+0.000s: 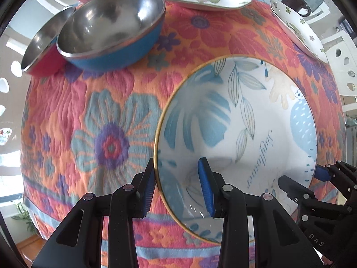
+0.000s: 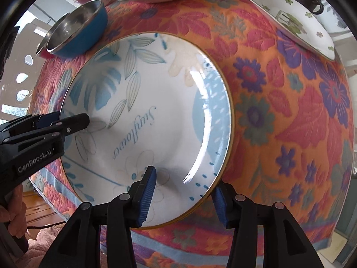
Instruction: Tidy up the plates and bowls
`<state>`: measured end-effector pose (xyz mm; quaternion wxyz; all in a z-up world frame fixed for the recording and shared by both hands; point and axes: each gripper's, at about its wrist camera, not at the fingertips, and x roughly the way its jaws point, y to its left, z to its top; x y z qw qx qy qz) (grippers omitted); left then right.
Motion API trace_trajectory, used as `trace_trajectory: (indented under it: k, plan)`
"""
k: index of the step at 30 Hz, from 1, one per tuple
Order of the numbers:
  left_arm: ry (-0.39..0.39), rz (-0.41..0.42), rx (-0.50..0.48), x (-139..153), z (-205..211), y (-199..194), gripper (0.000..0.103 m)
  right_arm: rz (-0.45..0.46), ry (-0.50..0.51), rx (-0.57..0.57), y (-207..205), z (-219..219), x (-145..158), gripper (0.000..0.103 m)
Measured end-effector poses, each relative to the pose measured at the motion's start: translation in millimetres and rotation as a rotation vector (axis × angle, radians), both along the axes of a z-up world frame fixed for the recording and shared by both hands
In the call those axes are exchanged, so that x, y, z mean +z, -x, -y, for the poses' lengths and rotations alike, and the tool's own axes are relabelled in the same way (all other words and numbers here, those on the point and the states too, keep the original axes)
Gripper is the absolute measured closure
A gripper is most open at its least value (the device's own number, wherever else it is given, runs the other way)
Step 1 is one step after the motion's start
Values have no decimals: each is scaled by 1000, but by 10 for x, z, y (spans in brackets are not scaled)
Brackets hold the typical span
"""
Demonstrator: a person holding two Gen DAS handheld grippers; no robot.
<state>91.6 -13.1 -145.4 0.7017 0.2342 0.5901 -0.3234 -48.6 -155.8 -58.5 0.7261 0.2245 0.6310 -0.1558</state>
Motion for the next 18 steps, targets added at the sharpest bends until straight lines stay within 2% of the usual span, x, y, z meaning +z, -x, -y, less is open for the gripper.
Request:
trace_trajectory:
  k: [13,14,18]
  plan:
    - [37,-73,-26,224,-248,-29,67,-13,-6,-81,154,-432,-51,55]
    - [35,-80,-28,136,-370,-1,67,-15,-8,-87,162,-465,-52,55]
    - [40,-84,-28,134,-513,44,66,-20,-13,-96,188,-760,-95,55]
